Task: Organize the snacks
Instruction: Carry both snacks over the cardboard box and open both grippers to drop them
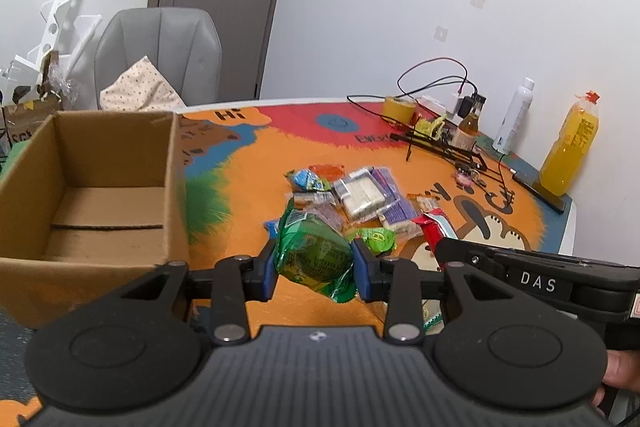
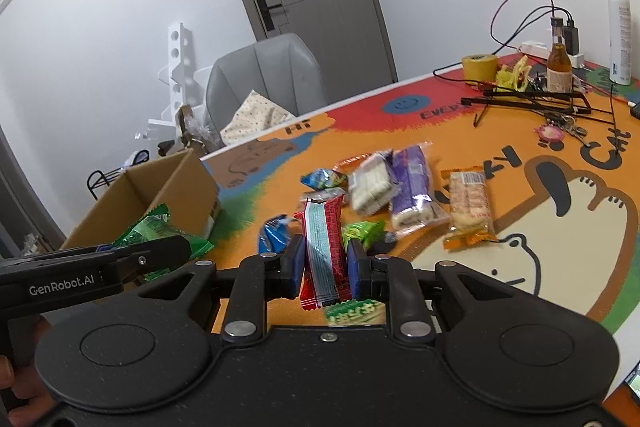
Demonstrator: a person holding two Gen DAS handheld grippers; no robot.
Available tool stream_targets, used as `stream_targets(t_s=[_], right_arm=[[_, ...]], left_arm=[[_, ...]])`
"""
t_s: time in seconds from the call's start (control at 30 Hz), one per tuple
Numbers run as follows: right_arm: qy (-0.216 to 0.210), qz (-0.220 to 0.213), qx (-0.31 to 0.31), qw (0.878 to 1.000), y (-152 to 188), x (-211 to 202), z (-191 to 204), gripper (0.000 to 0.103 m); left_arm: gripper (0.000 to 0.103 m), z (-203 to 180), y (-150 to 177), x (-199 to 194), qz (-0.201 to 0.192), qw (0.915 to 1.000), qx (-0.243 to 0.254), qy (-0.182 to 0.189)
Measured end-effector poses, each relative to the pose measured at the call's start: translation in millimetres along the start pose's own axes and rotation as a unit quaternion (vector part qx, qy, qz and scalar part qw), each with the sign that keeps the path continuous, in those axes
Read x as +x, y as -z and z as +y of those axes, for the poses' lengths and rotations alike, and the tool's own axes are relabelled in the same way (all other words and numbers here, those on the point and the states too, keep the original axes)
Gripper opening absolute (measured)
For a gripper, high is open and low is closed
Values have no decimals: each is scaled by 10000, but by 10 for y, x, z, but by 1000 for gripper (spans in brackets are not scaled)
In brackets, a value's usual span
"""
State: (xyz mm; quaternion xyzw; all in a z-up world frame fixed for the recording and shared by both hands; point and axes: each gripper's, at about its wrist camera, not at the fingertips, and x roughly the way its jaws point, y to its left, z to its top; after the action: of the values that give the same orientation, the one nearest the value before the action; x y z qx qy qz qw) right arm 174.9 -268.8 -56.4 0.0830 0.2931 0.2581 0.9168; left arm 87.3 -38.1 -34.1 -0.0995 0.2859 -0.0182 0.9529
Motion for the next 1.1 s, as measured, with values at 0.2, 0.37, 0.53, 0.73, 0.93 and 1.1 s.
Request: stream_targets(t_s=[0.2, 0.37, 0.53, 0.73, 0.93, 1.1], right_arm=[[-89, -77, -42, 9999, -42, -25, 103, 20], [-168, -121, -87, 9997, -78, -17, 199, 20], [-281, -134, -127, 9994, -117, 40, 307, 20], [-448, -124, -211, 9987, -186, 146, 437, 20], [-618, -56, -296, 9976, -242, 300, 601, 20], [-760, 8, -394, 9963, -304, 437, 767, 20]], left_arm=[[36, 83, -47, -149, -148, 9999, -24, -75], [36, 162, -85, -223, -220, 9996, -64, -149], [36, 288, -129, -268, -276, 9993, -124, -235], [36, 488, -190, -306, -366, 9982, -230, -426], [36, 758, -257, -305, -390, 9961, -424, -664], [37, 991, -305, -290, -407, 9936, -605, -860]])
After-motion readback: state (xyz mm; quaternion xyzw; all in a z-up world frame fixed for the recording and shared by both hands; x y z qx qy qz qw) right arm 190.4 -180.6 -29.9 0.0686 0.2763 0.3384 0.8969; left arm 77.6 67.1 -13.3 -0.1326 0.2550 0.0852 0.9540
